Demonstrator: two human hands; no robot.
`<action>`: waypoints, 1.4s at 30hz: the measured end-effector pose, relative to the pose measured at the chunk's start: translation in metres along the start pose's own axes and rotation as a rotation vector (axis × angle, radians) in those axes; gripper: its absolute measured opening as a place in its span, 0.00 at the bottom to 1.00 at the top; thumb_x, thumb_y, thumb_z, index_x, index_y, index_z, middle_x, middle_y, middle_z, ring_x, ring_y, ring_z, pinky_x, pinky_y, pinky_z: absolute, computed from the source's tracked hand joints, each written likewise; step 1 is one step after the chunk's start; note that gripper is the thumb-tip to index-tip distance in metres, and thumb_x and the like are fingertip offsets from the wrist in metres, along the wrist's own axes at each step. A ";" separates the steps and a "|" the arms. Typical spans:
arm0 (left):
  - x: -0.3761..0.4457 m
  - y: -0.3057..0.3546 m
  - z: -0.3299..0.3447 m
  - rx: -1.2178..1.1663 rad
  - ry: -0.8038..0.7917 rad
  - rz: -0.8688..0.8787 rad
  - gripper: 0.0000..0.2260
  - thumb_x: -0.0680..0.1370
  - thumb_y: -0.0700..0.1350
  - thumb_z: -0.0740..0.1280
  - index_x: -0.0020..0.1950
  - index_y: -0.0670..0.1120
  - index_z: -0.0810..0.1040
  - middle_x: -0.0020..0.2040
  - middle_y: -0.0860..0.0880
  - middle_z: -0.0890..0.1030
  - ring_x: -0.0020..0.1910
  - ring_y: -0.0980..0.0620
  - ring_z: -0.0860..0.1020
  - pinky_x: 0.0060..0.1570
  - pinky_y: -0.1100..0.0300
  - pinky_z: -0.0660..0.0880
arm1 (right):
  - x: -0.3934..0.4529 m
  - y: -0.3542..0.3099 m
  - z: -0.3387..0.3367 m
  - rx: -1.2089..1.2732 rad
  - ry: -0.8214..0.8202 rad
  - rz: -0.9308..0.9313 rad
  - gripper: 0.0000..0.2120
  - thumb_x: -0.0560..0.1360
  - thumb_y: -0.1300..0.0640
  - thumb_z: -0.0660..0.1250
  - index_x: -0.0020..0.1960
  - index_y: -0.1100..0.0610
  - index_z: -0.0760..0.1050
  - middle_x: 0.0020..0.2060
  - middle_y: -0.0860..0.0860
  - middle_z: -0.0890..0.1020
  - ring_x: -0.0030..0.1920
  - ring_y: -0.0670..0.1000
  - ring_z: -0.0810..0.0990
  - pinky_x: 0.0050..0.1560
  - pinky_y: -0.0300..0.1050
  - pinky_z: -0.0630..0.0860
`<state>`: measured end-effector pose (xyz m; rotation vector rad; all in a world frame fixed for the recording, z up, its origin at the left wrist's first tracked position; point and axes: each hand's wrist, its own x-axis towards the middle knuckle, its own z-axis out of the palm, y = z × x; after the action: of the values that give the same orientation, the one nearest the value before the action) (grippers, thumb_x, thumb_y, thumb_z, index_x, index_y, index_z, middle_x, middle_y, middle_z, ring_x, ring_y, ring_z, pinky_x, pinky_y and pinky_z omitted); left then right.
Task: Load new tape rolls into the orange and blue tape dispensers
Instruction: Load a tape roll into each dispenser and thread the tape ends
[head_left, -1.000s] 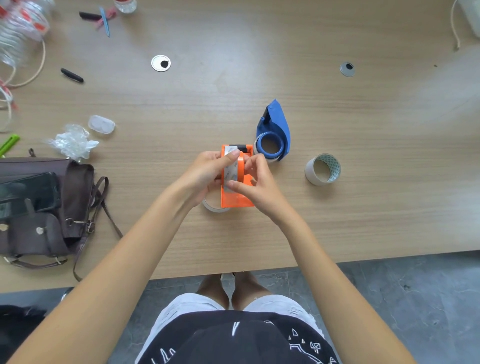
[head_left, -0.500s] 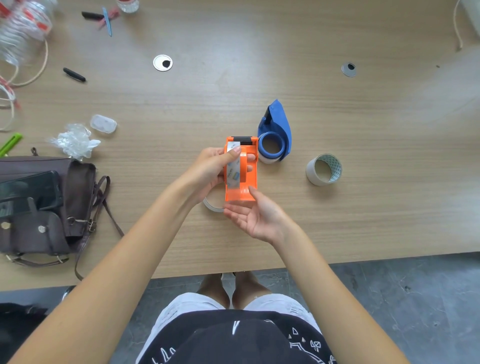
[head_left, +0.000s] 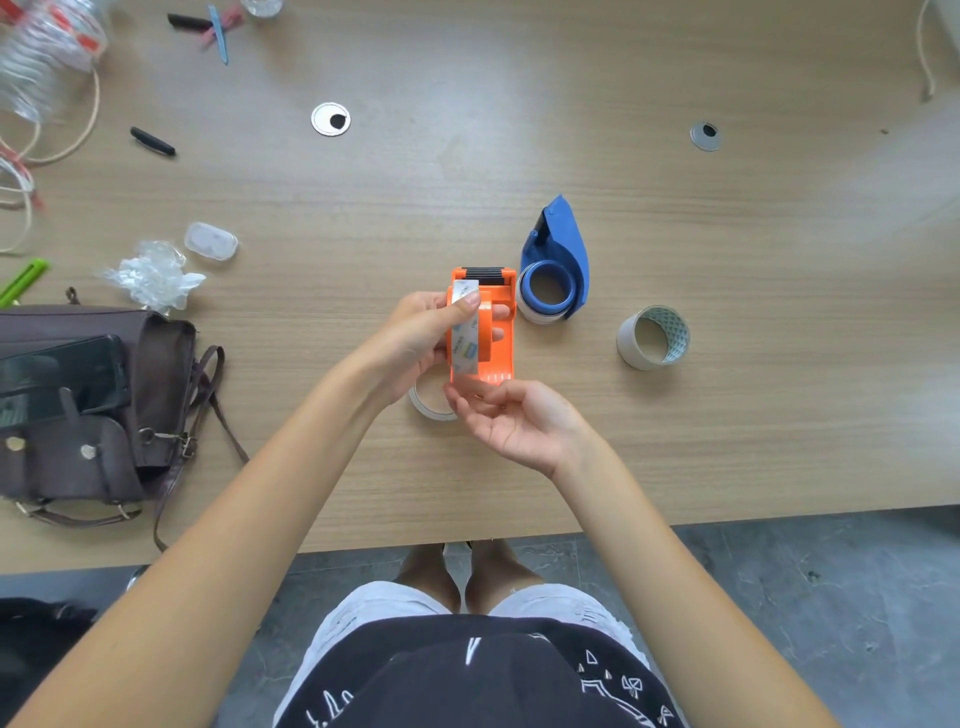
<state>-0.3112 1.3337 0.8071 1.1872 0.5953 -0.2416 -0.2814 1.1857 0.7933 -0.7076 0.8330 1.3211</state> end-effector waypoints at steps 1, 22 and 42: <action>0.000 0.000 -0.001 0.007 0.006 0.001 0.14 0.80 0.47 0.61 0.57 0.39 0.80 0.51 0.49 0.84 0.44 0.56 0.84 0.38 0.64 0.78 | -0.002 0.001 -0.001 -0.046 -0.021 -0.010 0.25 0.69 0.73 0.55 0.65 0.67 0.70 0.53 0.65 0.80 0.50 0.59 0.82 0.44 0.46 0.83; -0.006 0.004 -0.002 -0.004 -0.012 -0.052 0.11 0.78 0.46 0.64 0.54 0.42 0.81 0.56 0.42 0.82 0.50 0.48 0.82 0.51 0.54 0.78 | 0.010 0.006 0.006 -0.678 0.300 -0.360 0.04 0.75 0.60 0.67 0.42 0.56 0.76 0.29 0.51 0.75 0.20 0.44 0.76 0.21 0.33 0.69; -0.016 0.002 0.011 0.260 0.022 -0.164 0.20 0.79 0.56 0.61 0.43 0.41 0.80 0.30 0.49 0.82 0.23 0.55 0.77 0.32 0.59 0.75 | 0.002 -0.024 0.015 -0.725 0.345 -0.643 0.12 0.77 0.61 0.58 0.46 0.59 0.80 0.37 0.52 0.82 0.40 0.49 0.82 0.45 0.39 0.79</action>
<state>-0.3196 1.3221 0.8200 1.3935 0.6965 -0.4568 -0.2557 1.1968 0.7991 -1.6539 0.3034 0.8928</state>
